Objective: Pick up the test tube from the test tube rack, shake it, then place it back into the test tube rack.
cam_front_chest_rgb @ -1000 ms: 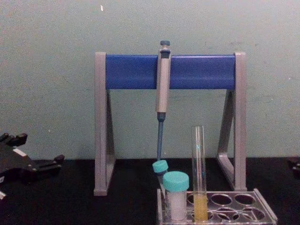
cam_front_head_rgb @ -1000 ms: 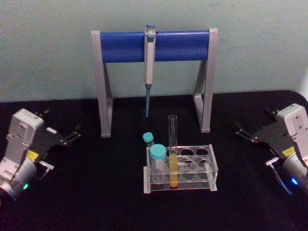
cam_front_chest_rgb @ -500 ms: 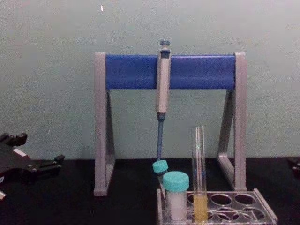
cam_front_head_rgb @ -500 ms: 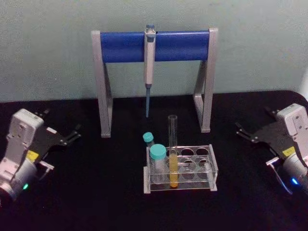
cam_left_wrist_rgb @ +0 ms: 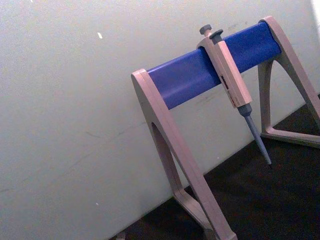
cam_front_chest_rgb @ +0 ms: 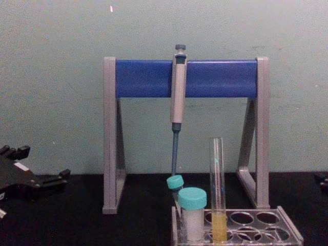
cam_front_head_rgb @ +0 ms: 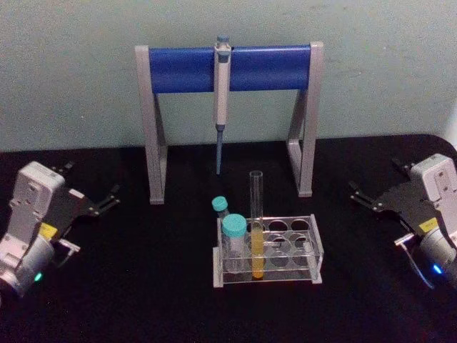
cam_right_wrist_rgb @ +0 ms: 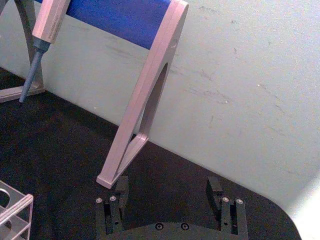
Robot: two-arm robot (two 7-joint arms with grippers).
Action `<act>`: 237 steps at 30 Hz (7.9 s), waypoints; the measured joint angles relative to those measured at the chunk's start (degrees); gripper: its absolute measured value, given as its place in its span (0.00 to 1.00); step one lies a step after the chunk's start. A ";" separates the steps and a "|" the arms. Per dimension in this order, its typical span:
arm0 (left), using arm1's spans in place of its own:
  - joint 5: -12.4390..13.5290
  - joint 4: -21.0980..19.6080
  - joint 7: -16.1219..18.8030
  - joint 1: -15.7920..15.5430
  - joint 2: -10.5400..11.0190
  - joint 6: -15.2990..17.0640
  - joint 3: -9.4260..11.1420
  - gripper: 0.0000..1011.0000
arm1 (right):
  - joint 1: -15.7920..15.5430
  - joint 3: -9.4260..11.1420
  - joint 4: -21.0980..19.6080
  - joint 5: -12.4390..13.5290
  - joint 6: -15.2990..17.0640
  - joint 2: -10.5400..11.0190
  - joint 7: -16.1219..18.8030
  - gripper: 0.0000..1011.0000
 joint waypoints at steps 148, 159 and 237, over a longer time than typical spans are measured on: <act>0.00 0.00 0.00 0.00 0.00 0.00 0.00 0.99 | -0.02 1.21 -3.87 12.40 9.83 -12.47 27.05 0.99; 0.00 0.00 0.00 0.00 0.00 0.00 0.00 0.99 | 0.24 1.06 -3.56 12.33 9.84 -12.57 27.13 0.99; 0.00 0.00 0.00 0.00 0.00 0.00 0.00 0.99 | -0.17 0.03 -6.06 10.77 9.06 -11.79 27.71 0.23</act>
